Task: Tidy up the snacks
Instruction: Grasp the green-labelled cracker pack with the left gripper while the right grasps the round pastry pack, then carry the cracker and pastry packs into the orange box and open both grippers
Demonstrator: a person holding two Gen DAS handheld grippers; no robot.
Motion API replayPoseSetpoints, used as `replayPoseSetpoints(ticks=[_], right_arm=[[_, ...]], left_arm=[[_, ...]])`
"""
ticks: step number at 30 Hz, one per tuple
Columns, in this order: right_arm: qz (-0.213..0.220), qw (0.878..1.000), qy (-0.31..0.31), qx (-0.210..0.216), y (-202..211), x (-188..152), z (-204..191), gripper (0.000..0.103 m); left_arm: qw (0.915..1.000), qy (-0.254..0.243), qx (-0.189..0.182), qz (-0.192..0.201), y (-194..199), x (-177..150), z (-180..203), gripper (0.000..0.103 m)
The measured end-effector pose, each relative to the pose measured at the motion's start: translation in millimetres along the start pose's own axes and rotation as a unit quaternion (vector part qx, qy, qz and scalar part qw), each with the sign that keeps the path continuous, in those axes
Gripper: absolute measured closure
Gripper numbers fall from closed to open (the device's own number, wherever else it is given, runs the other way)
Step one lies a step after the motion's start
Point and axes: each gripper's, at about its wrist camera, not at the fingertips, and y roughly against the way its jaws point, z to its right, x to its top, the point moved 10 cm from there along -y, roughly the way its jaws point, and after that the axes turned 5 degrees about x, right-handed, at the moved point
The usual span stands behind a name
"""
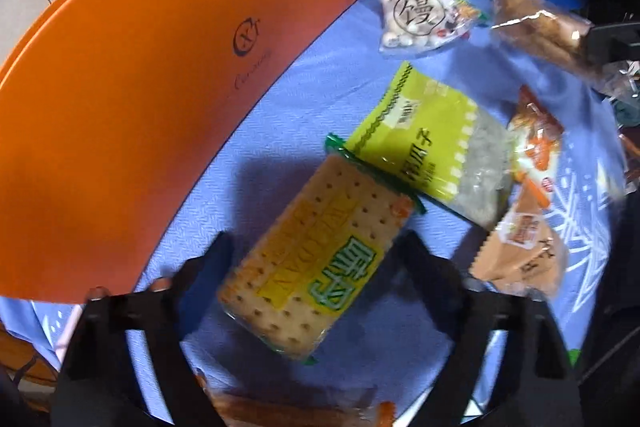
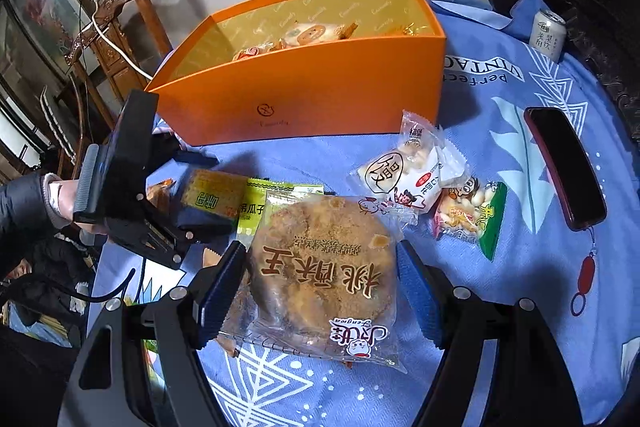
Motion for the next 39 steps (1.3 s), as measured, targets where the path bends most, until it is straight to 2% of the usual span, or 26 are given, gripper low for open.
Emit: replayPoseSetpoints(ticks=[2,4,9,14,20,25,27,30,34,39], right_arm=[[-0.002,1.0,0.0,0.0,-1.1,0.0,0.7,0.026],[-0.001,1.0,-0.002,0.002,-1.9,0.2,1.2,0.026],[0.004,1.0,-0.006,0.009,-2.1,0.2,2.1,0.026],[0.015,1.0,-0.005,0.014,0.2,0.5,0.8,0.026],[0.036,0.999,0.009,0.023,11.5,10.7,-8.0,0.026],[0.061,0.998,0.024,0.026,26.4,25.6,-15.3,0.026],[0.073,0.996,0.036,0.028,34.4,35.7,-19.0,0.026],[0.096,0.994,0.051,0.032,47.9,56.4,-24.6,0.026],[0.131,0.988,0.071,0.032,65.3,90.1,-31.3,0.026],[0.16,0.982,0.096,0.025,75.3,136.5,-35.3,0.026]], left_arm=[[1.0,0.007,0.0,0.004,3.1,-1.4,-1.3,0.046],[0.9998,0.019,0.005,0.005,7.5,-5.4,-2.9,0.056],[0.9971,0.071,0.022,0.014,17.2,-19.2,-6.0,0.057],[0.9909,0.124,0.04,0.031,41.2,-36.3,-11.0,0.057],[0.9822,0.167,0.059,0.061,86.7,-30.8,-11.4,0.057],[0.9733,0.193,0.075,0.099,129.5,-9.8,-14.8,0.057],[0.9704,0.197,0.082,0.113,139.7,10.9,-14.1,0.057],[0.9657,0.198,0.099,0.136,163.5,29.1,-24.5,0.056],[0.9553,0.215,0.125,0.16,191.0,49.1,-49.9,0.056],[0.9443,0.236,0.153,0.171,206.6,73.8,-79.5,0.056]])
